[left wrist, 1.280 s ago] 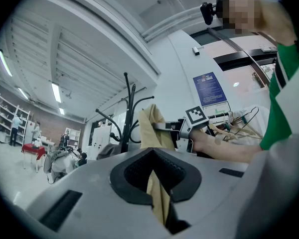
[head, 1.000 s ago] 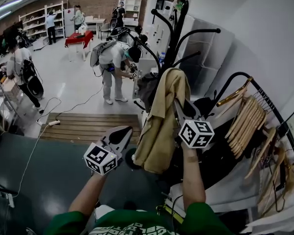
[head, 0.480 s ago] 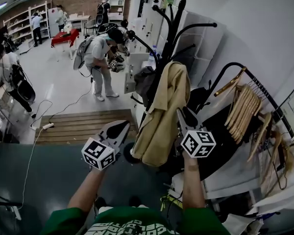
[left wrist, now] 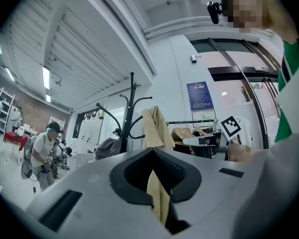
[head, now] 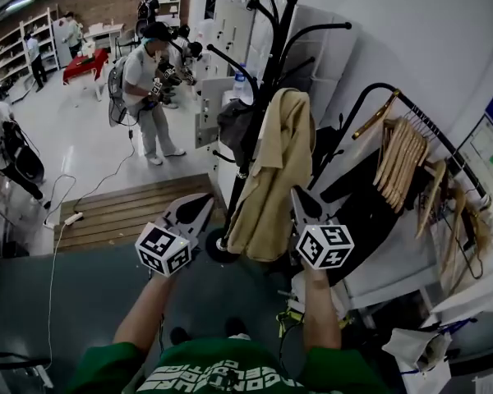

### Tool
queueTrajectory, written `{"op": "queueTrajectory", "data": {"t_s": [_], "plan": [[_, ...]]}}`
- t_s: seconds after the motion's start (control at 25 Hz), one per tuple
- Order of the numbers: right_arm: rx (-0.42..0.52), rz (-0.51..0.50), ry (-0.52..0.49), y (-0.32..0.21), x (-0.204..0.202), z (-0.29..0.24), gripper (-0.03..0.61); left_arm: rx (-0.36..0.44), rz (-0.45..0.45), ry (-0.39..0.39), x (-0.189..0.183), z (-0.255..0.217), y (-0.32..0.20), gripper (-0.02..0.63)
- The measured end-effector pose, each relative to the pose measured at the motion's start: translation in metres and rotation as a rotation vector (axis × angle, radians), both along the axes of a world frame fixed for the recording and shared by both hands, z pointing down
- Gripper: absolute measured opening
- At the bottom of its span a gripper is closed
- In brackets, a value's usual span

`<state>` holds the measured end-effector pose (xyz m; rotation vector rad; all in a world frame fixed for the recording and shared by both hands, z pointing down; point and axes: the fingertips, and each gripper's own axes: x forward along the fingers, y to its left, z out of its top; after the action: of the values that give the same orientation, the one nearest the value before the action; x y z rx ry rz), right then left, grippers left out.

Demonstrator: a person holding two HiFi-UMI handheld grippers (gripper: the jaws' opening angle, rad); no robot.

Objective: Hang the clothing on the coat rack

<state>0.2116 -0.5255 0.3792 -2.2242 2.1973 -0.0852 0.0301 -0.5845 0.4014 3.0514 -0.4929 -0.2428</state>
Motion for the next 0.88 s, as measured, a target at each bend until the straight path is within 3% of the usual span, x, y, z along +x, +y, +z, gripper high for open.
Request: {"op": "queueTrajectory", "data": {"t_s": [0.88], "plan": [[-0.107,-0.001,-0.028,0.025,-0.056,0.058,0.008,-0.023,0.088,-0.014,-0.015,0.02,-0.002,0.003]]}}
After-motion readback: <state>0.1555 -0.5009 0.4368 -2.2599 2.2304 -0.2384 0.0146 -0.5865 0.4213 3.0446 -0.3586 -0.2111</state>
